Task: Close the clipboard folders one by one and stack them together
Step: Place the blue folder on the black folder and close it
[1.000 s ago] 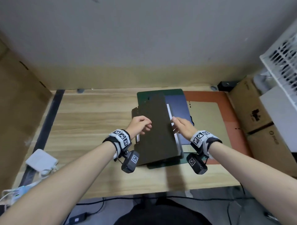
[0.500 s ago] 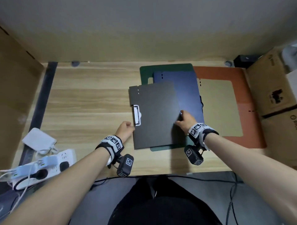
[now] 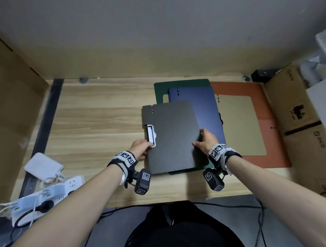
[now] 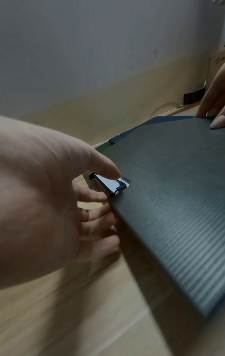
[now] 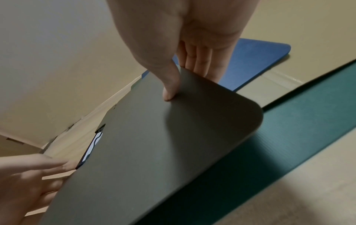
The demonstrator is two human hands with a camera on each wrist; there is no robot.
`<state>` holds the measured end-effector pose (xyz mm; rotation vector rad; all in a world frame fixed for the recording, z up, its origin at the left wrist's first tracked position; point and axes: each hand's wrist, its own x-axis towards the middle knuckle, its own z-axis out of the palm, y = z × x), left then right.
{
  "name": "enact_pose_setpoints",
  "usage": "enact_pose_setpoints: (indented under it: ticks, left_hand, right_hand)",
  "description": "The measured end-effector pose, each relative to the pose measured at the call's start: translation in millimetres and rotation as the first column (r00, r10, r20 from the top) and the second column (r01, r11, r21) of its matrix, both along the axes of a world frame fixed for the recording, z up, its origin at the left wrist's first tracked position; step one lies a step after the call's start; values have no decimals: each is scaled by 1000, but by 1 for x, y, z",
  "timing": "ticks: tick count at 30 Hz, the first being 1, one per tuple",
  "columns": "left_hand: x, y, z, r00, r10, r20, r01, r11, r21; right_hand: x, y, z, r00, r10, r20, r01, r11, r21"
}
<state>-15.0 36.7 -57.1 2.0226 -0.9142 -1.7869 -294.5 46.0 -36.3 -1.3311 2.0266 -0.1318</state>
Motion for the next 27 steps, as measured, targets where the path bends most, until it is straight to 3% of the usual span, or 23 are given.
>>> enact_pose_setpoints:
  ticks: [9,17,24,27]
  left_hand:
    - [-53,-49,27,996,-38,77,50,986,-158]
    - [-116,-75,16,970,-80,229,120,979,-165]
    - [-147,-89,14,934,-119,338,169,978,-123]
    - [-151,-87,6,934,-86,346,128,986,-102]
  right_hand:
    - [-57,-24,6,991,-104,79,107,994,-35]
    - [-118,-59,-24,963,-236,129,239,971,-4]
    - [-140,-77,-39,977,-198,77,200,979,-23]
    - [-139,-79,-42,978,-193,75,196,980,-43]
